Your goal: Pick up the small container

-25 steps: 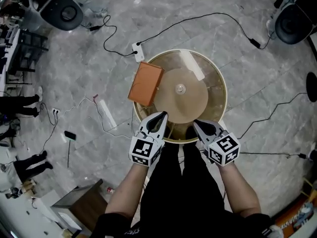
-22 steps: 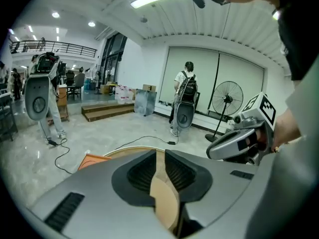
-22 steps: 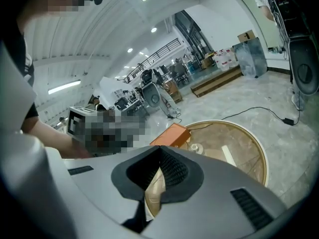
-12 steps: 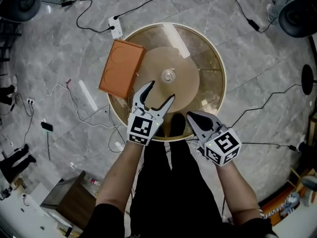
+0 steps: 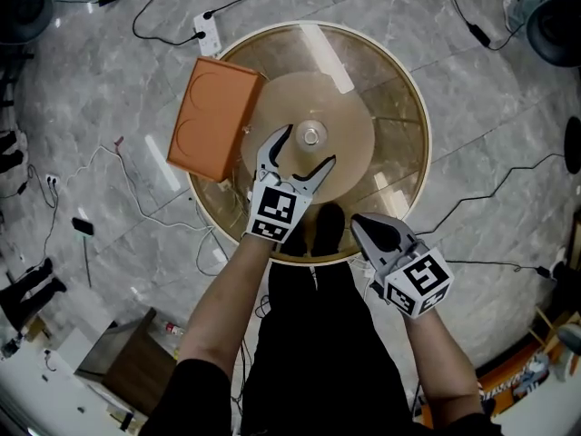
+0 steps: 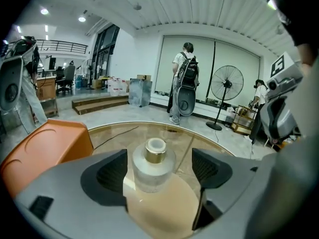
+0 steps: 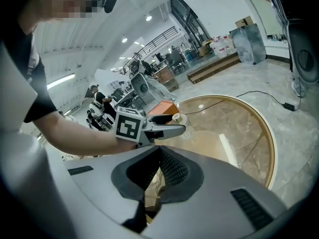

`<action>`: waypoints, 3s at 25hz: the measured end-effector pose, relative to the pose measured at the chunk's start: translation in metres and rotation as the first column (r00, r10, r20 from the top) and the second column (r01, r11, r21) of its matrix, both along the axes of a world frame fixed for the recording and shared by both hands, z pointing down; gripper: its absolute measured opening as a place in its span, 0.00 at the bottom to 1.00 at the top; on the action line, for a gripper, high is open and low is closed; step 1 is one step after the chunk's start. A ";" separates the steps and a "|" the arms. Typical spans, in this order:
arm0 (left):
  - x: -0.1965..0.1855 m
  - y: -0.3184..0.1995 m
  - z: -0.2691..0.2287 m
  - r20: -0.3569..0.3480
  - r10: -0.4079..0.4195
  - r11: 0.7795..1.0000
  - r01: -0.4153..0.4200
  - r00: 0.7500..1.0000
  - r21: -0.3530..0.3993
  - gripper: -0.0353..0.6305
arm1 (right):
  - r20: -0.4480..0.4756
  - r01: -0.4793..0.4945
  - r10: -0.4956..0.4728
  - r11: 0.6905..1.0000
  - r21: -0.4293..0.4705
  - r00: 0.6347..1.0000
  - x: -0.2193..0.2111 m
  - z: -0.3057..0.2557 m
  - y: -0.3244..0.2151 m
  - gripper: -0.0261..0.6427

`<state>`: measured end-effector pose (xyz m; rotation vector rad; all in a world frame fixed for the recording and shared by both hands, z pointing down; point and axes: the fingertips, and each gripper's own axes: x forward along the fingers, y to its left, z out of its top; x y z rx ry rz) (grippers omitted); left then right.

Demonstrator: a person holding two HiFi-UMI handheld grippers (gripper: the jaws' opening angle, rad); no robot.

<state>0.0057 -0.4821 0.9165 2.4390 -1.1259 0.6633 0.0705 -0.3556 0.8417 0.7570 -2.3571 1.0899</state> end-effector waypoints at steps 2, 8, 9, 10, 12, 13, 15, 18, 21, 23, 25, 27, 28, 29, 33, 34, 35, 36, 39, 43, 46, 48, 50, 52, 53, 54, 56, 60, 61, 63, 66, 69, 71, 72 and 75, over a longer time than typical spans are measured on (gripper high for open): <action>0.004 -0.005 0.011 0.012 0.004 1.000 -0.004 1.000 0.004 0.65 | 0.013 -0.002 0.002 1.000 -0.011 1.000 0.000 0.005 0.007 0.06; 0.013 -0.019 0.031 0.045 -0.017 0.999 0.015 0.999 0.037 0.65 | 0.040 -0.054 0.059 0.993 -0.108 0.997 0.013 0.029 0.048 0.06; 0.015 -0.020 0.034 0.051 -0.013 0.999 0.011 0.999 0.037 0.65 | 0.036 -0.055 0.059 0.991 -0.121 0.998 0.014 0.033 0.053 0.06; 0.016 -0.021 0.037 0.057 -0.011 0.999 0.009 0.998 0.035 0.65 | 0.033 -0.055 0.060 0.990 -0.130 0.998 0.014 0.035 0.057 0.06; 0.017 -0.026 0.042 0.065 -0.018 1.000 0.016 0.998 0.027 0.65 | 0.032 -0.060 0.065 0.989 -0.138 0.997 0.015 0.036 0.060 0.06; 0.016 -0.028 0.044 0.068 -0.022 1.000 0.021 0.997 0.022 0.65 | 0.032 -0.066 0.071 0.988 -0.138 0.997 0.016 0.035 0.059 0.06; 0.015 -0.032 0.045 0.082 -0.016 1.000 0.015 0.996 0.014 0.60 | 0.033 -0.085 0.090 0.988 -0.130 0.995 0.015 0.031 0.055 0.06; 0.017 -0.030 0.047 0.108 0.023 1.000 -0.022 0.994 -0.004 0.58 | 0.031 -0.109 0.113 0.988 -0.107 0.993 0.018 0.021 0.046 0.06; 0.018 -0.026 0.046 0.111 0.034 0.999 -0.031 0.993 -0.027 0.57 | 0.026 -0.120 0.123 0.989 -0.083 0.992 0.022 0.009 0.043 0.06; 0.015 -0.026 0.042 0.104 0.020 0.999 -0.016 0.994 -0.044 0.57 | 0.020 -0.124 0.125 0.990 -0.071 0.992 0.023 0.002 0.041 0.06; 0.015 -0.026 0.032 0.098 0.015 0.999 -0.010 0.995 -0.052 0.57 | 0.012 -0.129 0.130 0.990 -0.063 0.992 0.025 -0.005 0.038 0.06; 0.020 -0.021 0.012 0.091 0.026 0.999 -0.022 0.996 -0.046 0.57 | 0.004 -0.138 0.138 0.989 -0.056 0.990 0.029 -0.015 0.037 0.06; 0.022 -0.018 -0.002 0.087 0.034 0.999 -0.031 0.996 -0.040 0.57 | 0.002 -0.144 0.144 0.988 -0.050 0.990 0.030 -0.022 0.036 0.06; 0.023 -0.014 -0.018 0.085 0.040 0.999 -0.038 0.996 -0.032 0.57 | 0.001 -0.149 0.149 0.988 -0.041 0.989 0.029 -0.032 0.034 0.06; 0.026 -0.002 -0.097 0.075 0.041 0.999 -0.042 0.996 0.005 0.57 | 0.017 -0.157 0.156 0.987 0.042 0.988 0.032 -0.088 0.011 0.06; 0.027 0.001 -0.119 0.068 0.036 0.999 -0.037 0.997 0.019 0.57 | 0.029 -0.157 0.156 0.985 0.066 0.987 0.033 -0.103 0.005 0.06; 0.027 0.005 -0.141 0.064 0.030 0.999 -0.032 0.998 0.031 0.57 | 0.040 -0.159 0.156 0.983 0.088 0.987 0.033 -0.118 0.000 0.06; 0.024 0.009 -0.162 0.064 0.025 0.999 -0.027 0.998 0.038 0.57 | 0.051 -0.161 0.156 0.981 0.108 0.986 0.031 -0.134 -0.005 0.06; 0.010 0.024 -0.224 0.081 -0.013 0.999 0.009 0.997 0.039 0.57 | 0.085 -0.146 0.134 0.977 0.154 0.987 0.021 -0.185 -0.016 0.06; 0.002 0.040 -0.293 0.078 -0.077 0.996 0.074 0.994 0.043 0.57 | 0.116 -0.114 0.091 0.970 0.214 0.989 0.028 -0.244 -0.025 0.06; -0.007 0.051 -0.332 0.083 -0.109 0.993 0.105 0.991 0.053 0.57 | 0.096 -0.074 0.050 0.961 0.265 0.994 0.030 -0.270 -0.027 0.06; -0.017 0.055 -0.351 0.090 -0.127 0.991 0.122 0.988 0.056 0.57 | 0.106 -0.070 0.042 0.958 0.278 0.993 0.028 -0.282 -0.032 0.06; -0.030 0.061 -0.366 0.094 -0.143 0.989 0.139 0.985 0.052 0.57 | 0.131 -0.071 0.034 0.956 0.286 0.991 0.020 -0.296 -0.036 0.06; -0.044 0.068 -0.378 0.094 -0.164 0.986 0.161 0.982 0.046 0.57 | 0.138 -0.044 0.001 0.949 0.313 0.990 0.008 -0.310 -0.035 0.06; -0.051 0.072 -0.385 0.092 -0.178 0.984 0.175 0.980 0.045 0.57 | 0.133 -0.022 -0.025 0.942 0.335 0.991 0.001 -0.318 -0.033 0.06; -0.059 0.075 -0.391 0.089 -0.194 0.981 0.190 0.977 0.045 0.57 | 0.124 0.003 -0.051 0.933 0.360 0.991 -0.007 -0.326 -0.032 0.06; -0.076 0.083 -0.405 0.082 -0.219 0.975 0.216 0.972 0.045 0.57 | 0.110 0.039 -0.090 0.915 0.402 0.990 -0.024 -0.344 -0.026 0.06; -0.115 0.102 -0.426 0.085 -0.219 0.975 0.213 0.972 0.066 0.57 | 0.091 0.062 -0.113 0.897 0.438 0.989 -0.064 -0.371 -0.011 0.06; -0.125 0.106 -0.431 0.086 -0.214 0.975 0.208 0.973 0.075 0.57 | 0.091 0.058 -0.110 0.895 0.443 0.990 -0.073 -0.377 -0.009 0.06; -0.145 0.113 -0.442 0.087 -0.204 0.976 0.196 0.975 0.092 0.57 | 0.098 0.039 -0.094 0.889 0.457 0.991 -0.093 -0.391 -0.004 0.06; -0.175 0.125 -0.461 0.087 -0.191 0.977 0.180 0.978 0.114 0.57 | 0.126 -0.008 -0.059 0.879 0.476 0.990 -0.122 -0.415 0.004 0.06; -0.208 0.139 -0.477 0.089 -0.177 0.978 0.164 0.980 0.131 0.57 | 0.165 -0.047 -0.035 0.882 0.469 0.986 -0.154 -0.430 0.016 0.06; -0.228 0.145 -0.485 0.084 -0.165 0.979 0.152 0.983 0.135 0.57 | 0.177 -0.060 -0.027 0.882 0.467 0.984 -0.173 -0.436 0.021 0.06; -0.237 0.148 -0.488 0.078 -0.158 0.980 0.146 0.984 0.134 0.57 | 0.176 -0.061 -0.026 0.880 0.470 0.984 -0.180 -0.438 0.023 0.06; -0.256 0.159 -0.494 0.065 -0.145 0.982 0.136 0.987 0.129 0.57 | 0.173 -0.068 -0.017 0.877 0.475 0.985 -0.197 -0.442 0.031 0.06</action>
